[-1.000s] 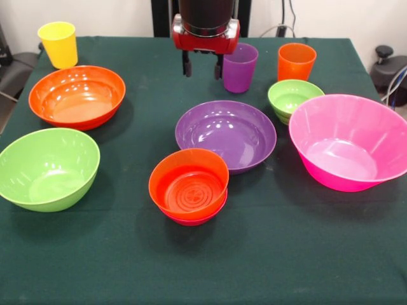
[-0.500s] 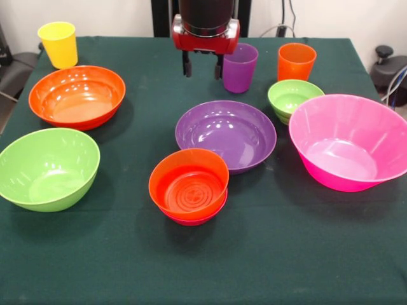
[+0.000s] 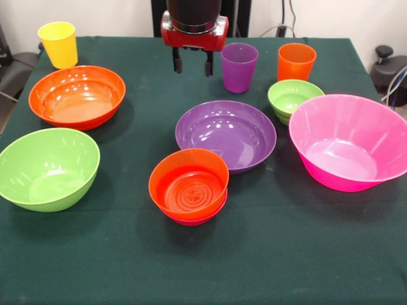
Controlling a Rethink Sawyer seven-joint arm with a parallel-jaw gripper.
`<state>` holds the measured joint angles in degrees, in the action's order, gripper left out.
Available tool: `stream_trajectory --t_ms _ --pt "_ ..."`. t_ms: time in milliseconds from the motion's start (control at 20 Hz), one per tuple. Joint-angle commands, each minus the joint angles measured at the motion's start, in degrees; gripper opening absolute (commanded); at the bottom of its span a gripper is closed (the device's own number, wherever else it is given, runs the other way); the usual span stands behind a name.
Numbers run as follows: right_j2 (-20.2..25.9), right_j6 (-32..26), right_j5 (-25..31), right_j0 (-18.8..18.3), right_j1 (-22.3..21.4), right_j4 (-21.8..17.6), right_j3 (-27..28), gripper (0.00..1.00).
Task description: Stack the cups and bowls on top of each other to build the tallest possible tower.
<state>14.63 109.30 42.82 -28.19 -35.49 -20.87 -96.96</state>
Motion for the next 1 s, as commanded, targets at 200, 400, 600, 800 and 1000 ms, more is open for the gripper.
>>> stream_trajectory --t_ms 200,400,600,800,1000 --pt "3.9 -6.5 4.6 0.2 1.9 -1.8 -1.4 1.00" --pt "4.0 -6.7 4.8 -0.1 1.3 -1.7 -1.7 1.00" --pt "4.1 -6.7 5.5 -0.1 -0.6 -1.1 -3.0 1.00" --pt "4.1 -6.5 6.1 0.7 0.9 -1.2 -0.9 1.00" --pt "4.0 -6.3 6.0 1.2 3.2 -1.7 1.5 1.00"
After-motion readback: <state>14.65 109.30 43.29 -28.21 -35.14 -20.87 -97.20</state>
